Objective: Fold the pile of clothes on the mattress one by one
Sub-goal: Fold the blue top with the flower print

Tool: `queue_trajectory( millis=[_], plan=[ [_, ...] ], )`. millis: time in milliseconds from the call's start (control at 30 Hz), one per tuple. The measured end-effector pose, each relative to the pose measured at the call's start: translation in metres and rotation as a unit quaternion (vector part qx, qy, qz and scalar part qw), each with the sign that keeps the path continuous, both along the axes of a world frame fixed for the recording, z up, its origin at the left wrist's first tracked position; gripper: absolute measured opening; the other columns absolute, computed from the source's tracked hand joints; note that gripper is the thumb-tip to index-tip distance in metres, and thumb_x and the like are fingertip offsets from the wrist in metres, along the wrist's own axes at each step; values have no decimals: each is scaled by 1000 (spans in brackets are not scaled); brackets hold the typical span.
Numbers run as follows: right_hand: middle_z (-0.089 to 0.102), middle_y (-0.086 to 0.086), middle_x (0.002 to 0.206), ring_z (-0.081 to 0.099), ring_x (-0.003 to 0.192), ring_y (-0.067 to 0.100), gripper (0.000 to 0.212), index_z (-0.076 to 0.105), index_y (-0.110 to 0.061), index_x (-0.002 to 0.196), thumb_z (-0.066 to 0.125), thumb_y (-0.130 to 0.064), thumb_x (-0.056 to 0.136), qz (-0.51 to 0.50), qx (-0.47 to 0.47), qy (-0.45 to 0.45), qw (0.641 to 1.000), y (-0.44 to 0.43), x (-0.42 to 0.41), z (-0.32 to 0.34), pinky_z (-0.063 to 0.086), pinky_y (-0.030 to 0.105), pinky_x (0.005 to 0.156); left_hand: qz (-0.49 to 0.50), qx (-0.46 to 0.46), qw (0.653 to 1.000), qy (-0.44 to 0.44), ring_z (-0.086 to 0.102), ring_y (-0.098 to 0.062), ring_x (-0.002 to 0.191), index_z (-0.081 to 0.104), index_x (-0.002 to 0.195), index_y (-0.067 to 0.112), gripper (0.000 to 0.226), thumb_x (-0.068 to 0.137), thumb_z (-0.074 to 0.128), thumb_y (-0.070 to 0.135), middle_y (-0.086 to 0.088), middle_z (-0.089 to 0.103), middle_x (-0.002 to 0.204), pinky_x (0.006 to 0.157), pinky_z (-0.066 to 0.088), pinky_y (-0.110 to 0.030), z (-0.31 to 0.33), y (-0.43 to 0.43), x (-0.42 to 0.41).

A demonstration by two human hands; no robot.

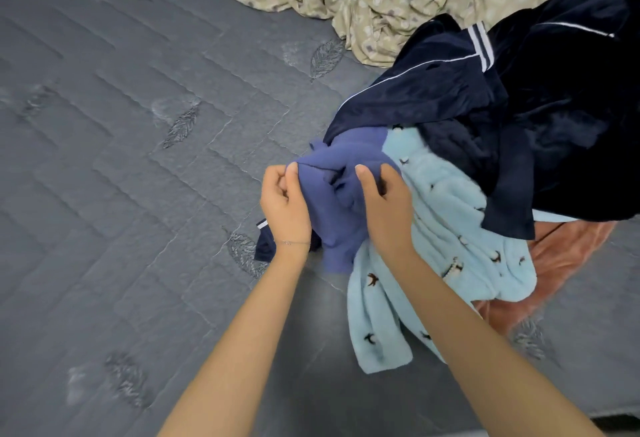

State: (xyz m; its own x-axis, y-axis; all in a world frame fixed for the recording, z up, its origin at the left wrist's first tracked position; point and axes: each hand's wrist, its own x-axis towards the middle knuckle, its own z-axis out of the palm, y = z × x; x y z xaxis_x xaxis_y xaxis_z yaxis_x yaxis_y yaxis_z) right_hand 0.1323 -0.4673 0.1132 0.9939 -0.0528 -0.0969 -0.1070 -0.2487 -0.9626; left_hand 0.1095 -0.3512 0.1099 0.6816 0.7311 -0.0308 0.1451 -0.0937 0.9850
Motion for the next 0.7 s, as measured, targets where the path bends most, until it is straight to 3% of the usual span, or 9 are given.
queue_trajectory(
  millis=[133, 300, 467, 600, 700],
  plan=[
    [19, -7, 56, 26, 49, 5, 51, 21, -22, 63, 62, -24, 93, -1, -37, -29, 999, 41, -40, 26, 30, 14, 53, 1, 10, 999, -50, 33, 1, 55, 42, 68, 23, 34, 98, 49, 9, 8, 36, 62, 57, 33, -12, 29, 49, -36],
    [18, -7, 55, 21, 50, 7, 51, 19, -20, 66, 61, -23, 93, -2, -19, -17, 1000, 111, -103, 37, 26, 16, 51, -37, 2, 998, -44, 31, 1, 53, 40, 67, 20, 36, 98, 49, 6, 6, 33, 60, 55, 31, -13, 44, 135, -96],
    [19, 3, 62, 20, 54, 8, 46, 25, -14, 67, 62, -25, 93, -39, -12, 67, 997, 197, -176, 13, 20, 24, 53, -76, 43, 996, 6, 31, -1, 53, 41, 65, 21, 36, 96, 53, 8, 3, 34, 58, 53, 31, -15, 48, 246, -161],
    [19, -3, 57, 23, 50, 9, 52, 24, -17, 62, 68, -25, 89, -18, -63, 78, 995, 252, -211, -6, 24, 22, 48, -69, 80, 993, 55, 27, -3, 53, 42, 64, 14, 35, 96, 56, 10, -4, 32, 59, 53, 29, -20, 30, 329, -200],
    [20, -6, 54, 26, 47, 7, 56, 21, -19, 60, 69, -29, 88, 22, -78, 110, 991, 276, -238, -25, 25, 20, 46, -52, 93, 989, 101, 24, -3, 52, 38, 63, 12, 37, 96, 55, 11, 3, 25, 58, 53, 26, -20, 4, 369, -228]
  ],
)
